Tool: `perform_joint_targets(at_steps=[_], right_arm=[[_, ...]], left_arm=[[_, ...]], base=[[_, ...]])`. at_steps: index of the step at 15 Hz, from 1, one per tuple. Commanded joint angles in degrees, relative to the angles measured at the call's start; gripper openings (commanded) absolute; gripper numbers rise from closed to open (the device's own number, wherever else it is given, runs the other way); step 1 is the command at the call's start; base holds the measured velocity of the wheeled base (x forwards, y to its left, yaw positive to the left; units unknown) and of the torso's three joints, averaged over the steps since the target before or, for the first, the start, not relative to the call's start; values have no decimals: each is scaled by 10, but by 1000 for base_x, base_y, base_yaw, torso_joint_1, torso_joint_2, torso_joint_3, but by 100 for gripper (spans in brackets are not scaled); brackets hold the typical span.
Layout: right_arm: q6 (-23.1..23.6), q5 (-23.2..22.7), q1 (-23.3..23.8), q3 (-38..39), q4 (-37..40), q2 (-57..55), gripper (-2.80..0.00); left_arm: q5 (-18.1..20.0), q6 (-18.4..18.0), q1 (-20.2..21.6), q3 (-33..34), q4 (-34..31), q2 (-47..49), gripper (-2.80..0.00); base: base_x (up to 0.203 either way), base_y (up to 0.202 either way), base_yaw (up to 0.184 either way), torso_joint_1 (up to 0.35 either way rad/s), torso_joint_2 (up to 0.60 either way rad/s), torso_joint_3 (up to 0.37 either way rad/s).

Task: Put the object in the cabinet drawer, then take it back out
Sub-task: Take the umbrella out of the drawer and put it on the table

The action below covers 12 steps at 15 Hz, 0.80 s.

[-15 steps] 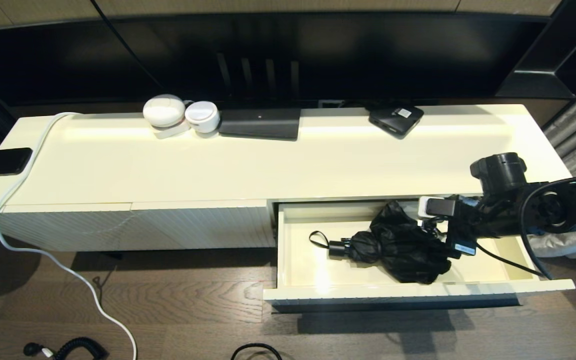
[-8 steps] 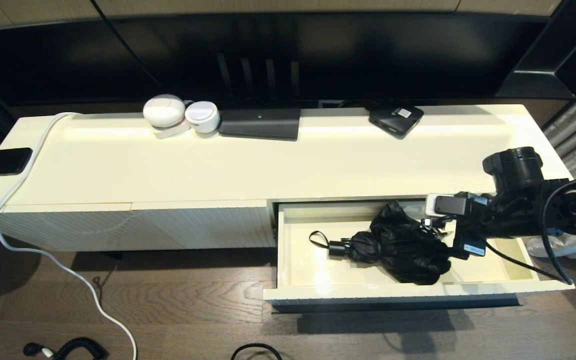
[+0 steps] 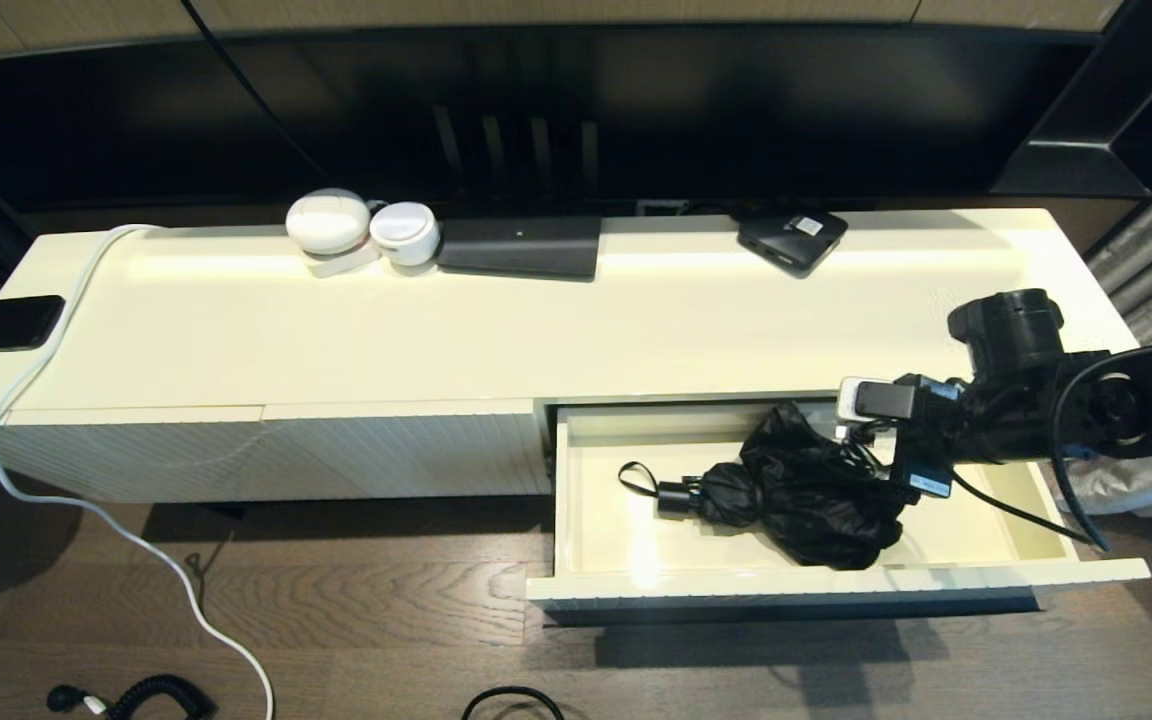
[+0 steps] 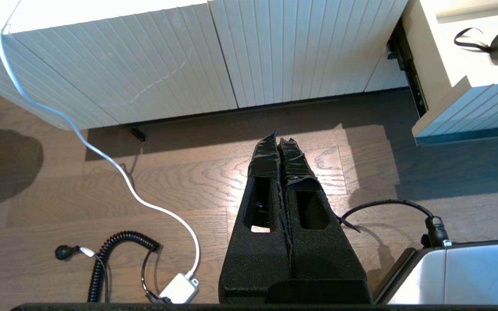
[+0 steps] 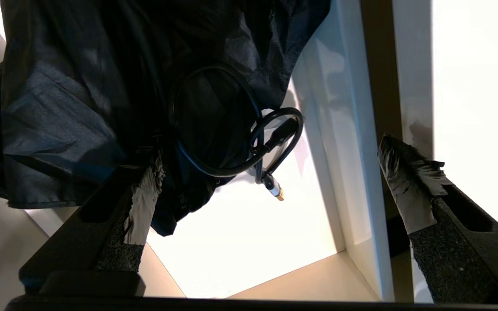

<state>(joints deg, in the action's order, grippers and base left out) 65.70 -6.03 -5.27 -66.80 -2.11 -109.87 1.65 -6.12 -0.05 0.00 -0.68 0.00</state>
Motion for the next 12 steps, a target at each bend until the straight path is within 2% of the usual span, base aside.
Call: perform_joint_targets(at_steps=[1, 8, 12], right_arm=[[3, 0, -1, -1, 0, -10, 0], [3, 2, -4, -38, -1, -34, 0], [3, 4, -4, -34, -15, -42, 0]], left_arm=[[0, 0, 0, 0, 0, 0, -280], [0, 0, 0, 0, 1, 0, -280], [0, 0, 0, -1, 0, 0, -280]], base=[[0, 0, 0, 0, 0, 0], [0, 0, 0, 0, 0, 0], [0, 0, 0, 0, 0, 0]])
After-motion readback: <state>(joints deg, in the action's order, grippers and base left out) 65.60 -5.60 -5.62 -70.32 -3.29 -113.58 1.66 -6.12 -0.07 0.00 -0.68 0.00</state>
